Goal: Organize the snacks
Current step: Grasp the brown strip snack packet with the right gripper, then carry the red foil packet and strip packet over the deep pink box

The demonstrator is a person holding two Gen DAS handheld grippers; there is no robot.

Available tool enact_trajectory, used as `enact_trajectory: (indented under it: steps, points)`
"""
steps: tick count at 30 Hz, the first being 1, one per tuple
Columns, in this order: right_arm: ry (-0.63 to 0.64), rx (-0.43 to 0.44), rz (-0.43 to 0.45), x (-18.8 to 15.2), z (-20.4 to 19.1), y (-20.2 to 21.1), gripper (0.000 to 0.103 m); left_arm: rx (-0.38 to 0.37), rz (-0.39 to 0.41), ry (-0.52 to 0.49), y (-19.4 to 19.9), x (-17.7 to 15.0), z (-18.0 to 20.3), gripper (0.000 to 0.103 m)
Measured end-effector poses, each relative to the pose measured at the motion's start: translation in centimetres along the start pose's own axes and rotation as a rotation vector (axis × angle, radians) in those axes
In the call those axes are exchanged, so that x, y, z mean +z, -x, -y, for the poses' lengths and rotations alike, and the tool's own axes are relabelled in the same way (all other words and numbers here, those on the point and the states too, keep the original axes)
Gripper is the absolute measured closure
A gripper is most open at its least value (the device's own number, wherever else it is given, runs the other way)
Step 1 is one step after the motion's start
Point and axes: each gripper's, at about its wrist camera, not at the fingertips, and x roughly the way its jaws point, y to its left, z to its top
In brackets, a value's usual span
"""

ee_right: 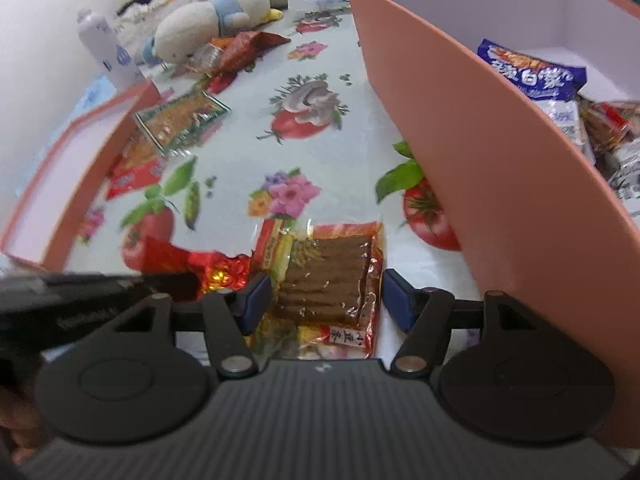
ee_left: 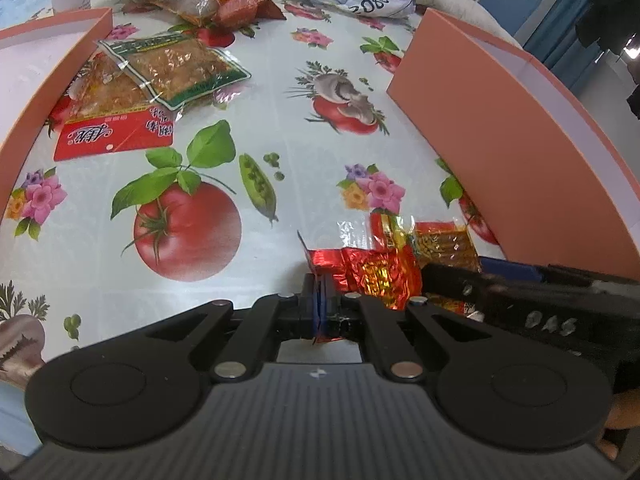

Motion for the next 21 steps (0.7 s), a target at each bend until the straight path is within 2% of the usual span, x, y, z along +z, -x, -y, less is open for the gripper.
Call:
enact_trajectory:
  steps: [6,9,12,16,19,21]
  points:
    - [-0.099,0.114,0.065,0.4,0.7,1.1,0.047,0.02,0.004,-0.023,-0.3,0.4,0.1,0.101]
    - [-0.096,0.19,0.092,0.6,0.2,1.4,0.049,0.022,0.004,-0.028,-0.4,0.4,0.1,0.101]
    - [-0.093,0.262,0.083,0.9,-0.3,1.0,0.054,0.02,0.005,-0.025,-0.4,0.4,0.1,0.101]
    - [-0.107,0.221,0.036,1.1,-0.5,-0.4,0.055,0.02,0.007,-0.025,-0.4,0.4,0.0,0.101]
    - [-0.114,0.158,-0.014,1.1,-0.5,-1.7,0.068,0.021,0.01,-0.027,-0.4,0.4,0.1,0.101]
    - [-0.119,0.16,-0.009,1.1,-0.3,-1.8,0.081,0.021,0.011,-0.025,-0.3,0.3,0.1,0.101]
